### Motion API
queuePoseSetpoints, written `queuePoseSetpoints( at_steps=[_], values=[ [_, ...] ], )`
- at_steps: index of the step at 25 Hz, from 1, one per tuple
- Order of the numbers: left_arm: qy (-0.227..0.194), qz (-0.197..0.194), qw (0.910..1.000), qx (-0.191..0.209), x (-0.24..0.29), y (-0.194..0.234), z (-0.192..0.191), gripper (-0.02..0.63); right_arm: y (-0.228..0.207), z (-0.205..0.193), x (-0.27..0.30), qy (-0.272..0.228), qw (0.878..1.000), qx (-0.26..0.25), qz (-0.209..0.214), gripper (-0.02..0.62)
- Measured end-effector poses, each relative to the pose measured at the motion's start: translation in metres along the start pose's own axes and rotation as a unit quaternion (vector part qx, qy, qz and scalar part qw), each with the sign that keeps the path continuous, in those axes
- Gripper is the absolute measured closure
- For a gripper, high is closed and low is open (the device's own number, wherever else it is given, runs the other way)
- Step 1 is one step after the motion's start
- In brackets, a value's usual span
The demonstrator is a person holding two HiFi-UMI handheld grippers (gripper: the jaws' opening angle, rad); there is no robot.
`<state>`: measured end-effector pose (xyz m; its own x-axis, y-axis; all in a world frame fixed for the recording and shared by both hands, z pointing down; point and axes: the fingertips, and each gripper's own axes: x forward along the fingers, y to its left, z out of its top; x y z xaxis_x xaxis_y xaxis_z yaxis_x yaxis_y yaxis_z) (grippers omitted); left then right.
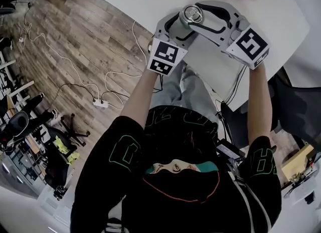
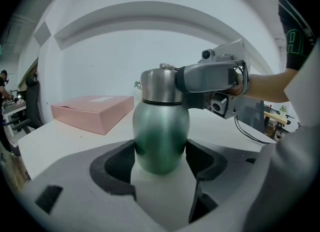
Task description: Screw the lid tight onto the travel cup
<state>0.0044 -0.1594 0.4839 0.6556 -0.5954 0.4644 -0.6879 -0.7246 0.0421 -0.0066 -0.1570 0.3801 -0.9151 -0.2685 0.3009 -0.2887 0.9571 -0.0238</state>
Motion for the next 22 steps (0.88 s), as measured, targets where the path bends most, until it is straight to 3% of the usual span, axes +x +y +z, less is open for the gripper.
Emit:
queuePoseSetpoints(
  at_steps=[7,16,19,22],
  values=[
    [-0.001,0.002,1.0,0.003,-0.0001,0.0012,0.0009,0.279,-0.0038,0.0008,0.0008,-0.029,0.991,0.018,-0.128,0.362],
    [-0.002,0.006,1.0,0.005,-0.0002,0.0038,-0.001,0.279,-0.0066,-0.0015,0.0015,-0.059,0.949,0.053,-0.306,0.362],
    [-0.002,0.007,1.0,0.005,-0.0008,0.0034,-0.0021,0.279,-0.006,-0.003,0.0019,-0.062,0.936,0.055,-0.343,0.362],
    [-0.003,0.008,1.0,0.005,-0.0008,0.0024,-0.002,0.278,-0.0055,-0.0036,0.0013,-0.055,0.932,0.059,-0.353,0.36]
  ],
)
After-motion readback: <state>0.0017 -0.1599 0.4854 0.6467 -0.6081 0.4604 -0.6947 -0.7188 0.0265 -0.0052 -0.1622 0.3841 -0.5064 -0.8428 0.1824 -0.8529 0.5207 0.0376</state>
